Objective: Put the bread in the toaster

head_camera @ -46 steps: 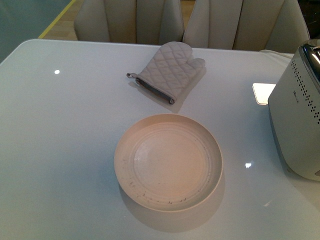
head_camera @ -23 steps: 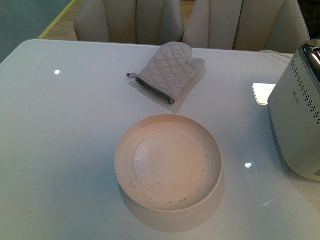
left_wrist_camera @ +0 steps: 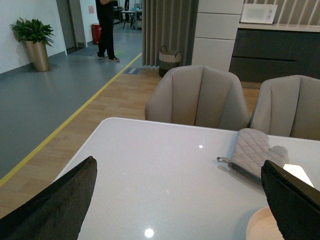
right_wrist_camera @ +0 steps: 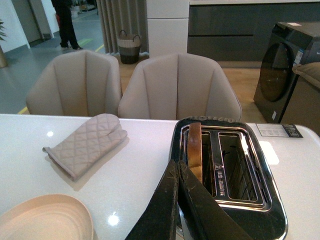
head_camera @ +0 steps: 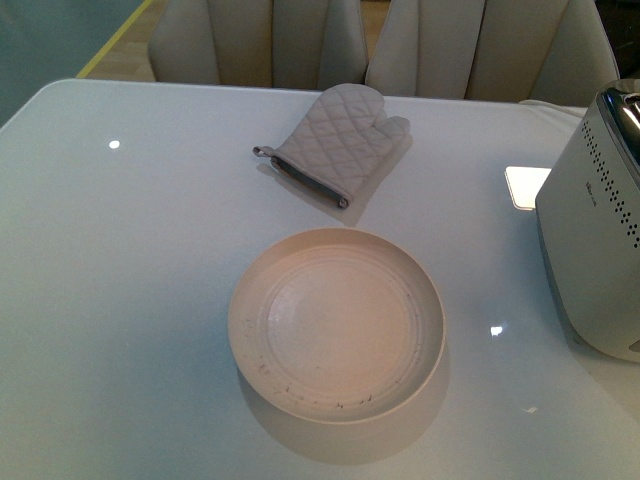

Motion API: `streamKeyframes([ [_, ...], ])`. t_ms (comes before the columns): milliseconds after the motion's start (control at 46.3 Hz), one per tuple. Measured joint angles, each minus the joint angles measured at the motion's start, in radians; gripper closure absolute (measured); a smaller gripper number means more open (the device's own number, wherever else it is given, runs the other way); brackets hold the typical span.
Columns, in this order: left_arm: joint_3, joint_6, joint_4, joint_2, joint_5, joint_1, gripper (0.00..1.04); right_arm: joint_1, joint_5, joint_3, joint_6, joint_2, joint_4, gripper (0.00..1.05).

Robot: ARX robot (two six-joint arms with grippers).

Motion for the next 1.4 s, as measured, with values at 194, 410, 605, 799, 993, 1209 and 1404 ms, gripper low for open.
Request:
streamKeyframes([
  [194, 0.0, 0.0, 0.0, 0.0, 0.0, 0.0, 0.07, 0.0, 0.001, -0.019, 0.0, -0.058, -0.013, 1.03],
  [410, 0.0, 0.0, 0.0, 0.0, 0.0, 0.0, 0.07, 0.0, 0.0, -0.019, 0.0, -0.125, -0.079, 1.03],
  [605, 0.0, 0.0, 0.0, 0.0, 0.0, 0.0, 0.07, 0.0, 0.0, -0.019, 0.0, -0.185, -0.142, 1.03],
  [799, 0.0, 0.0, 0.0, 0.0, 0.0, 0.0, 0.07, 0.0, 0.0, -0.019, 0.0, -0.363, -0.328, 1.03],
  [993, 0.0, 0.0, 0.0, 0.0, 0.0, 0.0, 0.07, 0.0, 0.0, -0.019, 0.0, -0.371, -0.333, 1.03],
  [1209, 0.0, 0.0, 0.0, 0.0, 0.0, 0.0, 0.07, 0.0, 0.0, -0.019, 0.0, -0.372, -0.333, 0.64],
  [1404, 0.0, 0.0, 0.0, 0.0, 0.0, 0.0, 0.07, 0.0, 0.0, -0.019, 0.0, -0.372, -0.333, 0.27],
])
